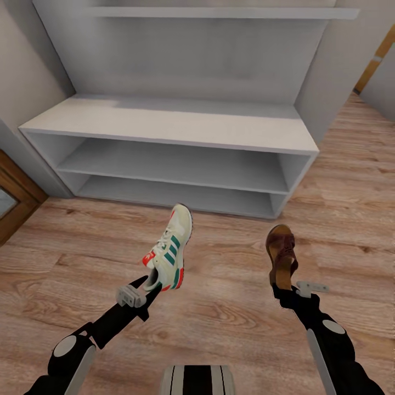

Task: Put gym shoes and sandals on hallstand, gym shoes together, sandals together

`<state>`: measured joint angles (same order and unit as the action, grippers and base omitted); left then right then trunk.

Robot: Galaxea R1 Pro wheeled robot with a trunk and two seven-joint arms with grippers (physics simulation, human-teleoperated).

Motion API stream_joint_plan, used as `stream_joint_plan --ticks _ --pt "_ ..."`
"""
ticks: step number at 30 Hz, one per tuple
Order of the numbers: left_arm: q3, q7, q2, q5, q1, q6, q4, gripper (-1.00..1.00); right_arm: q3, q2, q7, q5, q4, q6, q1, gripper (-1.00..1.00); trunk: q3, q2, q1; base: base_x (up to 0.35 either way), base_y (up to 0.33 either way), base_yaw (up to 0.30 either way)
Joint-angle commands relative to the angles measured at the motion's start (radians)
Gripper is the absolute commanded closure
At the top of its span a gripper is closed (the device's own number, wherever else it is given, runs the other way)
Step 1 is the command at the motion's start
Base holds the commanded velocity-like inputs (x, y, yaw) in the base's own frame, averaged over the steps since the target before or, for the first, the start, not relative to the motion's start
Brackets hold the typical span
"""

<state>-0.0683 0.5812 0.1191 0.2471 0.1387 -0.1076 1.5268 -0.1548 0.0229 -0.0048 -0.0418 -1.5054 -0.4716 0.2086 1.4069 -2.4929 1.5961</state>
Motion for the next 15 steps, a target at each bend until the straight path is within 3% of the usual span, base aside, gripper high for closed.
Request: stream_joint_plan --ticks 1,6,15 --pt "-0.001 0.002 0.001 0.011 0.000 -0.010 0.001 1.00 0.000 0.000 -0.002 -0.007 -0.001 -0.005 0.000 1.00 0.001 0.000 0.000 0.180 -0.257 -0.003" --pt "-0.001 0.003 0.001 0.011 0.001 -0.010 0.001 1.00 0.000 0.000 -0.001 -0.007 -0.001 -0.005 0.000 1.00 0.001 0.000 0.000 0.130 -0.182 -0.001" --pt "-0.001 0.003 0.001 0.011 0.001 -0.010 0.001 1.00 0.000 0.000 -0.002 -0.007 -0.001 -0.005 0.000 1.00 0.001 0.000 0.000 0.013 -0.018 0.000"
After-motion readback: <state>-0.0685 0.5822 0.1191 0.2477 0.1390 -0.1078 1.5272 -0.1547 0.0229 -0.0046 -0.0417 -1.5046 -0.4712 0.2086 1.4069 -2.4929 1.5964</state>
